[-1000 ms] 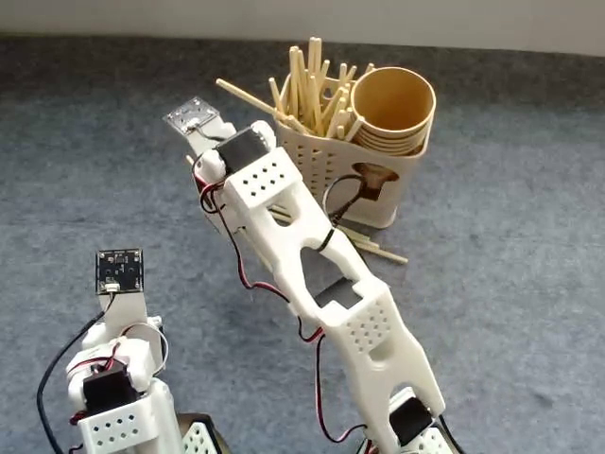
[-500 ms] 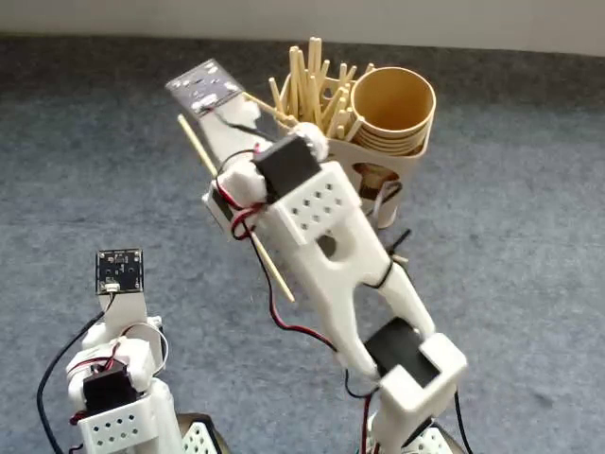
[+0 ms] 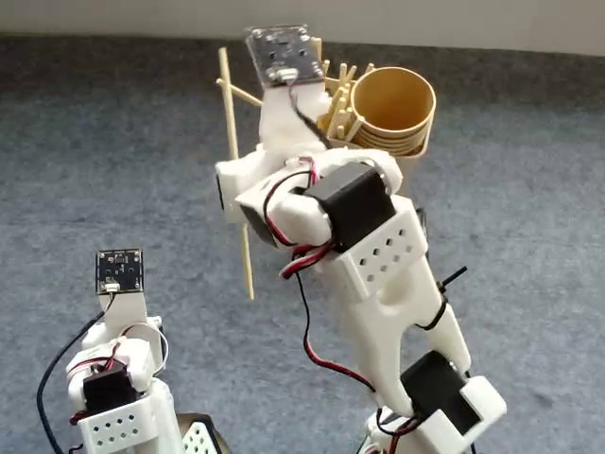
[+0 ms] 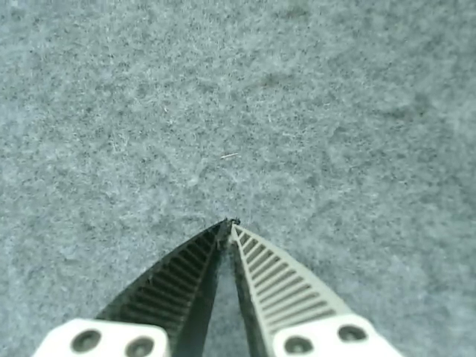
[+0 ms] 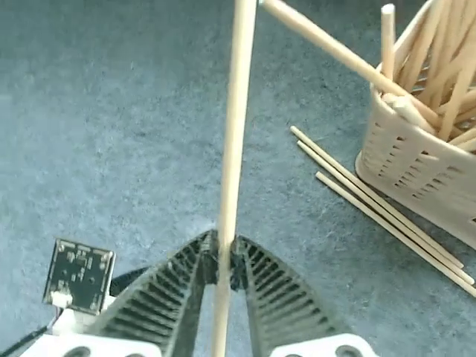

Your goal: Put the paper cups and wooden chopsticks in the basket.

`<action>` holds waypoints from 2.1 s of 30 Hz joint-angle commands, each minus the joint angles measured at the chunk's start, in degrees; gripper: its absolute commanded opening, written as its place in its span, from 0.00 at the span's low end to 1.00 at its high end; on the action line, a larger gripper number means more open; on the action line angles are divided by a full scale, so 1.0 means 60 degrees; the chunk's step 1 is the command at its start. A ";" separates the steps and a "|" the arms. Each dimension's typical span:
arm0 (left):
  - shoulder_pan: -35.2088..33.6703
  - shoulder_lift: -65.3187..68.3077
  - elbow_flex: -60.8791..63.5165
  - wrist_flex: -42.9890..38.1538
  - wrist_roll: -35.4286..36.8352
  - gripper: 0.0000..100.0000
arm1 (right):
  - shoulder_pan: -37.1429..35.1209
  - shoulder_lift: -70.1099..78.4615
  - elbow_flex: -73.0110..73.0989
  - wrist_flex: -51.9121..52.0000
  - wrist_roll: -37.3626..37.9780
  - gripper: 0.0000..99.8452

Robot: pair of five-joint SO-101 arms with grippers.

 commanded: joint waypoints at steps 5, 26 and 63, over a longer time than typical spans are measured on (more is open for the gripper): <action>0.0125 -0.0154 0.0183 0.0044 -0.0029 0.01 | 0.1766 -0.0505 -0.0022 -0.2029 -0.0674 0.00; -0.0183 -0.0154 0.0183 0.0044 -0.0029 0.01 | 0.3143 0.0286 0.2557 -0.9458 0.2374 0.00; -0.0183 -0.0168 0.0183 0.0044 -0.0029 0.01 | 0.3275 -0.3832 1.3634 -1.9670 0.4908 0.00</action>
